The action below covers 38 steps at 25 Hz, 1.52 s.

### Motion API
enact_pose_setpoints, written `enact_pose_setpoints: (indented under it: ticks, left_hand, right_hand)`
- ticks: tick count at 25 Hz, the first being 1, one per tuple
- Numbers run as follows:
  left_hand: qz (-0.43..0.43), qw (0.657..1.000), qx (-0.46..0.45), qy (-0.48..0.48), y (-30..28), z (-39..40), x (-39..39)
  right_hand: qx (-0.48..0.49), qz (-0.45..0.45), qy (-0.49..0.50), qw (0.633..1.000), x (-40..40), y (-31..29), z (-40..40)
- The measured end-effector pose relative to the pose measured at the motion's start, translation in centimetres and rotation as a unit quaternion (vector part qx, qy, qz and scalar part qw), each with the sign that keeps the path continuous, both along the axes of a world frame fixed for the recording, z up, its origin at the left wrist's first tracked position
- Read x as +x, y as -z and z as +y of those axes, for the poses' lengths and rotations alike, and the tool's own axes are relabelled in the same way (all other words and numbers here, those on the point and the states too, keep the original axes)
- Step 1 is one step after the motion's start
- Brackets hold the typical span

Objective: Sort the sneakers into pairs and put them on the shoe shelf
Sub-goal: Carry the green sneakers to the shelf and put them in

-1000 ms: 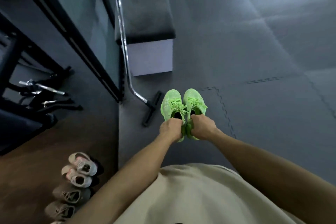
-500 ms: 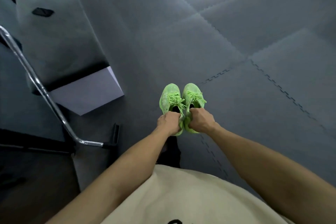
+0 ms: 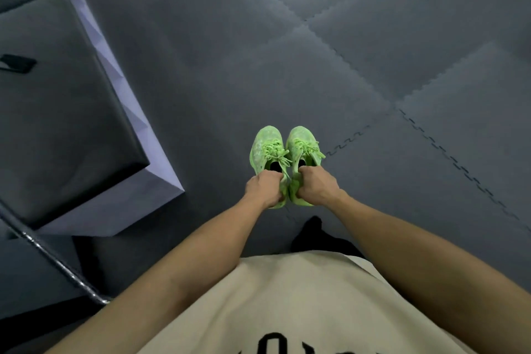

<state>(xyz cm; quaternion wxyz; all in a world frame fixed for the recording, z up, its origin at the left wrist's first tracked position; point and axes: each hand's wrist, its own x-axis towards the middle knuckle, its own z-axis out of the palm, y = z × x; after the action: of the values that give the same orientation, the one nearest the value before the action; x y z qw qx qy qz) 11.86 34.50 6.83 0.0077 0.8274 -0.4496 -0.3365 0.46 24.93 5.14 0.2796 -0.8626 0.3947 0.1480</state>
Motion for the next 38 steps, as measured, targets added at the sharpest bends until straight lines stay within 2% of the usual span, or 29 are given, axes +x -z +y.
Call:
enact_pose_setpoints:
  ticks: [5,13,21,27,31,33,35,38]
  left_hand:
    - [0.009,0.999,-0.002,-0.049,0.5,-11.3,7.3]
    - [0.015,0.988,-0.021,-0.153,-1.6,-26.9,18.3]
    - [0.016,0.967,-0.035,-0.25,0.4,-36.4,35.2]
    - [0.021,0.939,-0.036,-0.343,-0.1,-38.8,47.7]
    - [0.018,0.899,-0.035,-0.435,-0.2,-37.9,53.3]
    - [0.014,0.866,-0.024,-0.499,0.0,-37.2,55.3]
    - [0.021,0.821,-0.015,-0.57,0.4,-36.7,56.6]
    - [0.03,0.722,-0.024,-0.691,0.5,-36.4,57.1]
  right_hand:
    - [-0.001,0.001,-0.031,1.0,8.0,0.7,-12.3]
    - [-0.02,0.002,-0.151,0.988,21.9,-1.4,-30.0]
    - [-0.049,0.006,-0.24,0.97,41.1,-0.1,-40.5]
    - [-0.056,0.006,-0.338,0.94,56.6,-0.9,-43.8]
    - [-0.047,0.003,-0.431,0.901,65.0,-1.2,-43.1]
    - [-0.041,0.001,-0.493,0.869,69.1,-0.9,-42.2]
    - [-0.032,0.001,-0.562,0.827,72.5,-0.5,-41.2]
    - [-0.028,0.001,-0.672,0.74,76.6,-0.3,-39.2]
